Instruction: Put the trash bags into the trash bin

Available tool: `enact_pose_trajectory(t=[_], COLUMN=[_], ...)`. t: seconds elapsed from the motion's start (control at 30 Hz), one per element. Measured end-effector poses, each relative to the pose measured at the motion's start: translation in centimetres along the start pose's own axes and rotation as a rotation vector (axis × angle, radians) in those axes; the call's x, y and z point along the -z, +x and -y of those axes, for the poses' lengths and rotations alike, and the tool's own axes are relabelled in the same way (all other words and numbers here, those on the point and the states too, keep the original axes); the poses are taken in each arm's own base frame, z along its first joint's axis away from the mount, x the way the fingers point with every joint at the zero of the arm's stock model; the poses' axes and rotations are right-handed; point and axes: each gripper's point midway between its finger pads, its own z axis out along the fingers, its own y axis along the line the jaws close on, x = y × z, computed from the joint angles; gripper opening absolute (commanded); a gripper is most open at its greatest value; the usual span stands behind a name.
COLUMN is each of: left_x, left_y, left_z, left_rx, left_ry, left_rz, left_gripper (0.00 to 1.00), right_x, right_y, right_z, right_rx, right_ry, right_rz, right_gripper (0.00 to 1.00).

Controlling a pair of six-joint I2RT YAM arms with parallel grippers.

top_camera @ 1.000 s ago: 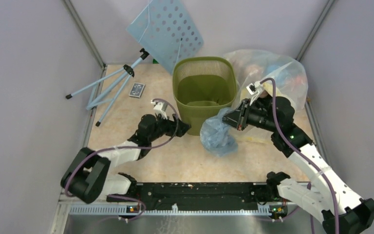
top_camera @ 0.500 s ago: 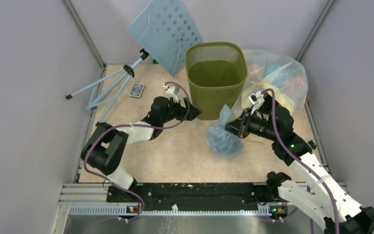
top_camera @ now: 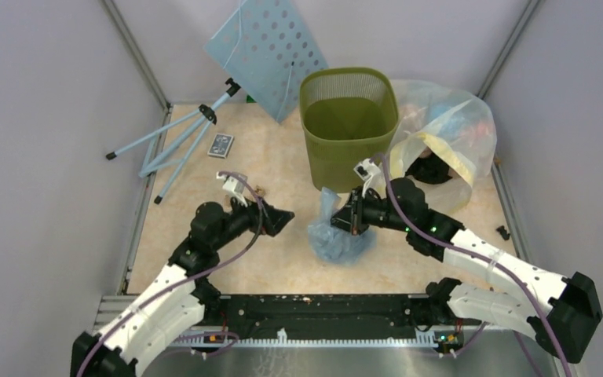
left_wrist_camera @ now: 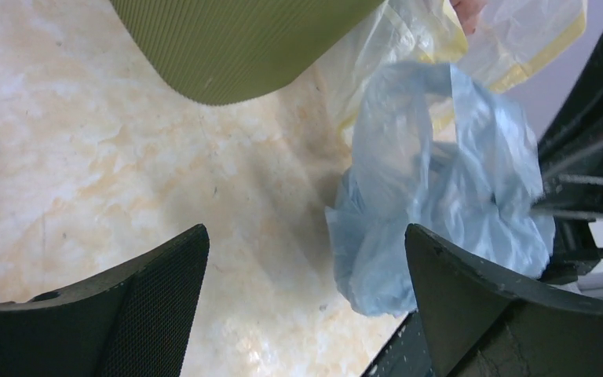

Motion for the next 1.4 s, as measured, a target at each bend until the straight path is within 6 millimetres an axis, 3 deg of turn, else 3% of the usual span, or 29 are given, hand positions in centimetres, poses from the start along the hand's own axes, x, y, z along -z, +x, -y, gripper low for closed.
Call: enact_pose_trajectory(t=[0.03,0.07,0.1,0.17,0.27,0.4,0.53,0.7,1.0,1.23,1.33,1.4], left_x=[0.7,1.2,1.6,2.4,2.9,3.1,2.8,2.2,-0.6,-3.2,-4.3,-5.1], left_y=[0.3,0.7,1.1,2.0,3.1,4.4,5.5,7.0,5.1,5.5,5.7,5.8], left_z=[0.1,0.1,0.0,-0.2,-0.6,-0.9,-1.4,-2.4,-1.7,-2.7,-3.3,-3.8], left_rx=[0.003,0.008,0.012,0.024,0.039,0.059,0.080,0.100,0.107,0.139,0.147,0.155], left_ry=[-0.001,-0.003,-0.005,-0.013,-0.031,-0.043,-0.052,-0.086,-0.060,-0.133,-0.170,-0.192], left_rz=[-0.001,-0.007,-0.012,-0.032,-0.072,-0.126,-0.177,-0.247,-0.255,-0.291,-0.297,-0.295], left_gripper=[0.99,0.99,0.99,0.99,0.99,0.99,0.99,0.98,0.99,0.99,0.98,0.93], right_x=[-0.6,-1.0,-1.3,-1.7,-2.0,-1.8,-0.7,0.8,0.7,0.3,0.0,-0.3], right_y=[-0.4,-0.7,-1.3,-2.2,-3.2,-2.8,-1.2,1.4,3.3,4.3,4.7,4.9], right_z=[-0.2,-0.3,-0.3,-0.1,0.7,2.4,4.5,6.7,9.3,12.5,13.1,13.3], right_rx=[0.009,0.008,0.011,0.007,0.009,0.003,0.007,0.022,0.068,-0.017,-0.074,-0.119], right_ry=[0.005,0.009,0.017,0.038,0.092,0.180,0.263,0.326,0.415,0.577,0.612,0.618], right_rz=[0.009,0.021,0.042,0.078,0.113,0.111,0.096,0.063,-0.008,-0.018,-0.009,0.007], right_gripper=[0.53,0.65,0.74,0.77,0.78,0.70,0.58,0.55,0.57,0.63,0.56,0.49])
